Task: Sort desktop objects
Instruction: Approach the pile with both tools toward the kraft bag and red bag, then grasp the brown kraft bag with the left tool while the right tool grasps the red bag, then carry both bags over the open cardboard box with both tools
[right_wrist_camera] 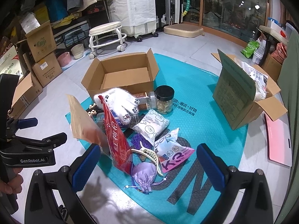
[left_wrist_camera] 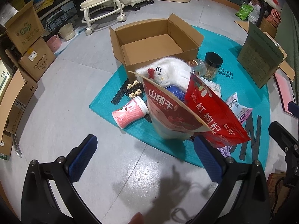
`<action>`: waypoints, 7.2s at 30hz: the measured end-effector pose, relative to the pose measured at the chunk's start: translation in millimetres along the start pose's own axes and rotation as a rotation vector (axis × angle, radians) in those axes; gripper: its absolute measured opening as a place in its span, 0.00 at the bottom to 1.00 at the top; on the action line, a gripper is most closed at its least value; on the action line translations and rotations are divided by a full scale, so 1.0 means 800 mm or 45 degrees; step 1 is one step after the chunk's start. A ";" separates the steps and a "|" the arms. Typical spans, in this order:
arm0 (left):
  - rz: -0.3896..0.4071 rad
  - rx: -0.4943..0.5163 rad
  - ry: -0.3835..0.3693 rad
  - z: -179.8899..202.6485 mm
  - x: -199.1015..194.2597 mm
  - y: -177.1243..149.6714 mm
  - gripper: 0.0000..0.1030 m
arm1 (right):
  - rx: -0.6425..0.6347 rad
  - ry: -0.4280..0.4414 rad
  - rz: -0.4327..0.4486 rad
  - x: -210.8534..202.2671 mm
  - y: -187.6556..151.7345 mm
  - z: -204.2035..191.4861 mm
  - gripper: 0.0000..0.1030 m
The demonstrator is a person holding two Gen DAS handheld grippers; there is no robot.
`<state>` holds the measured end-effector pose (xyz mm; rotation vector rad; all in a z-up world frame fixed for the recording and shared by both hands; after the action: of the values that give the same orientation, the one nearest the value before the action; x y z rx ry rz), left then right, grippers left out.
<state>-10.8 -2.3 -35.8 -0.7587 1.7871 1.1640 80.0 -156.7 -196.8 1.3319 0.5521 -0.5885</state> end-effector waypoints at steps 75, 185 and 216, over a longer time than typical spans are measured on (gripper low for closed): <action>-0.300 0.181 -0.226 0.013 0.041 0.062 1.00 | -0.167 -0.061 -0.211 0.016 -0.149 0.028 0.90; 0.064 0.447 -0.459 -0.047 0.103 0.343 0.04 | 0.079 0.116 -0.062 0.213 0.041 0.103 0.01; 0.024 0.461 -0.402 -0.044 0.213 0.373 0.11 | 0.138 0.150 -0.023 0.374 0.061 0.145 0.12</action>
<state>-347.4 72.6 -58.8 -0.3262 1.6725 0.8793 336.7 -288.2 -345.1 1.4725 0.6361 -0.5637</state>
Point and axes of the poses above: each gripper's, at about its wrist camera, not at the fingertips, and x roughly the way its jaws point, z to its right, y to its top, the point moved 4 cm from there along x, roughly the way its jaws point, and after that the axes turned 12 degrees about x, right-handed, at the moved point
